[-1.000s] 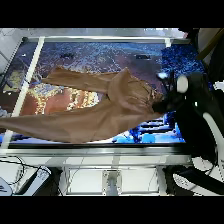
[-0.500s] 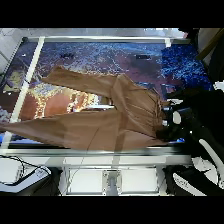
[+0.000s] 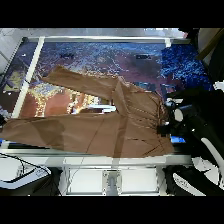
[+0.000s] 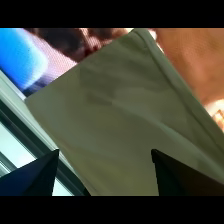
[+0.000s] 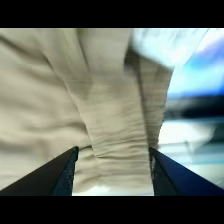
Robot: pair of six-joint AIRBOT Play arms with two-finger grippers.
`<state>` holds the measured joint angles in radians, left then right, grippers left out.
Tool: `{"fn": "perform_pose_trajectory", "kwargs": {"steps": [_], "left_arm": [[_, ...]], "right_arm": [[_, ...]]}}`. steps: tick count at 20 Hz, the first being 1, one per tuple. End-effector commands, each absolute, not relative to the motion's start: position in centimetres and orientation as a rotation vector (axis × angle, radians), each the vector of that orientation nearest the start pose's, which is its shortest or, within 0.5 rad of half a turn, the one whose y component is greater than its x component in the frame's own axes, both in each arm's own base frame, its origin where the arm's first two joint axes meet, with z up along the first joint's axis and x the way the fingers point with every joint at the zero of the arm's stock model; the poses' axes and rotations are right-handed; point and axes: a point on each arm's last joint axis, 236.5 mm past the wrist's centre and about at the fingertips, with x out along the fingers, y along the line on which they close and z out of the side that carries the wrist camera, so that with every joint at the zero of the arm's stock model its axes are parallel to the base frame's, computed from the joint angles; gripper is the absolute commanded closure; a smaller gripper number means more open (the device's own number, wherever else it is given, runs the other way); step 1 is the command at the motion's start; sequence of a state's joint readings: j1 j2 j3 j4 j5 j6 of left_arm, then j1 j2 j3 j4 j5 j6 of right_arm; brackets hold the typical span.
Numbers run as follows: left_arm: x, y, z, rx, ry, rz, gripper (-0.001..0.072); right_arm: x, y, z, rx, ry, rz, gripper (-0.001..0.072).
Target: Fold the clothes and pants, and hang the long-sleeved shirts on hangers.
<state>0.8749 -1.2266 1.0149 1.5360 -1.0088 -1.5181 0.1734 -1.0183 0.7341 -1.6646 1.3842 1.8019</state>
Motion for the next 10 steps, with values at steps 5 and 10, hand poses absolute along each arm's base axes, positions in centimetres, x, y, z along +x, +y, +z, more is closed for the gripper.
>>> {"fn": "perform_pose_trajectory", "kwargs": {"steps": [5, 10], "left_arm": [[28.9, 26.9, 1.1, -0.631, 0.954, 0.646, 0.0044], [44.2, 16.4, 2.8, -0.809, 0.776, 0.207, 0.0054]], "right_arm": [[33.7, 3.5, 6.5, -0.023, 1.154, -0.025, 0.0223], [38.6, 5.7, 8.5, 0.088, 0.947, 0.024, 0.0223]]}}
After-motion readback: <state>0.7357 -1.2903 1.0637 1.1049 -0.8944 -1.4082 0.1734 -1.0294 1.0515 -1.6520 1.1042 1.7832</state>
